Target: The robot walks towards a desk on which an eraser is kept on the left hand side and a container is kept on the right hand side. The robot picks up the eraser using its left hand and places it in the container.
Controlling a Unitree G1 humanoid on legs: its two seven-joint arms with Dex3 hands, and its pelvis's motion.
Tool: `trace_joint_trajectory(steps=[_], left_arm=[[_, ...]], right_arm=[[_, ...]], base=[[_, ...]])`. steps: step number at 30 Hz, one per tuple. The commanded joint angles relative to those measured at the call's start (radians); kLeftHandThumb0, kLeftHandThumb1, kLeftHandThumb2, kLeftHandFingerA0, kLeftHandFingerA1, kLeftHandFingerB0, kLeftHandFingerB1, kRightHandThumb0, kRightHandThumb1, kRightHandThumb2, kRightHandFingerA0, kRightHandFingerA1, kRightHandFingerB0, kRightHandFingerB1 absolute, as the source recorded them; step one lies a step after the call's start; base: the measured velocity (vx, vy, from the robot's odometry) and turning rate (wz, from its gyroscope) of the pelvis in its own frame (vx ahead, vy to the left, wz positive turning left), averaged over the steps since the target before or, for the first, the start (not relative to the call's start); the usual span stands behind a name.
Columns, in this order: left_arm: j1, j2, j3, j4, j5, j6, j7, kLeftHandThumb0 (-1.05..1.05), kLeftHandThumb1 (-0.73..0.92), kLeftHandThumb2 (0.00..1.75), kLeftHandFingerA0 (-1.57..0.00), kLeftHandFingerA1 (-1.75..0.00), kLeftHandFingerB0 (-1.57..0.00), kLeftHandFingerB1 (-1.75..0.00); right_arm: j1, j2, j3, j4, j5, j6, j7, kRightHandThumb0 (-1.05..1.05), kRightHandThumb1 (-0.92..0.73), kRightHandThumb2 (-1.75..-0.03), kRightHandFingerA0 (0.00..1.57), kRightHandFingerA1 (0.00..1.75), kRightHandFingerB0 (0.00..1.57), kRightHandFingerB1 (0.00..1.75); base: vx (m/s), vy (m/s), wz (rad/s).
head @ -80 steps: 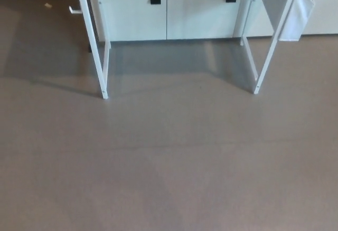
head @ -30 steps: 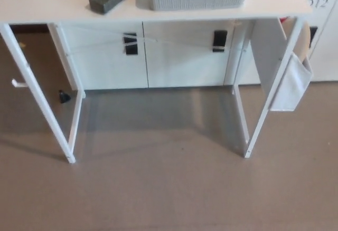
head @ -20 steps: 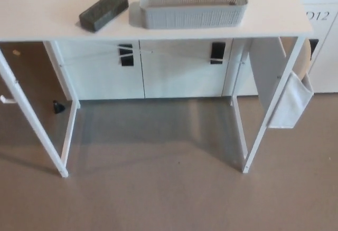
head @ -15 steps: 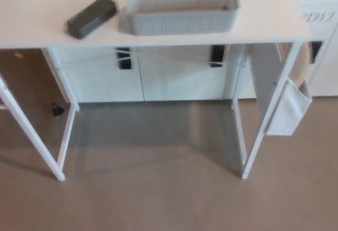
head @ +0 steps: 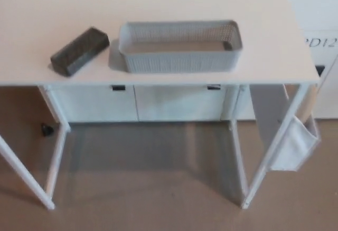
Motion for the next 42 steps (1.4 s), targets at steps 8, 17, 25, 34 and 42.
trace_joint_trajectory(steps=[8, 17, 25, 34, 42], left_arm=[[0.006, 0.011, -0.003, -0.005, 0.007, -0.006, 0.014, -0.21, 0.61, 0.58, -0.64, -0.50, -0.54, -0.45], [0.006, 0.016, -0.004, -0.026, -0.005, -0.004, -0.013, -0.22, 0.62, 0.58, -0.61, -0.49, -0.50, -0.45], [0.005, 0.016, -0.003, -0.021, -0.006, 0.002, -0.016, -0.23, 0.60, 0.57, -0.62, -0.50, -0.51, -0.45], [0.018, 0.022, -0.011, -0.015, -0.001, 0.002, -0.021, -0.23, 0.58, 0.57, -0.64, -0.51, -0.52, -0.46], [0.022, 0.022, -0.006, -0.011, -0.010, -0.008, -0.032, -0.27, 0.58, 0.57, -0.64, -0.51, -0.53, -0.46]], right_arm=[[0.015, -0.001, 0.000, 0.017, -0.009, -0.038, -0.007, -0.46, -0.50, -0.54, 0.78, 0.63, 0.51, 0.49], [-0.005, 0.002, -0.005, 0.028, -0.004, -0.047, -0.005, -0.46, -0.50, -0.54, 0.78, 0.62, 0.53, 0.50], [0.000, 0.001, -0.006, 0.025, -0.001, -0.045, 0.002, -0.46, -0.50, -0.54, 0.76, 0.61, 0.53, 0.49], [0.007, 0.005, -0.004, 0.056, -0.008, -0.063, -0.004, -0.46, -0.50, -0.54, 0.79, 0.62, 0.55, 0.48], [0.014, 0.008, -0.001, 0.047, -0.009, -0.067, -0.006, -0.47, -0.50, -0.55, 0.81, 0.64, 0.56, 0.50]], base=[[0.24, 0.068, 0.09], [0.33, -0.139, 0.15], [0.27, 0.064, -0.17], [0.34, 0.176, -0.11], [0.17, 0.013, 0.14]])
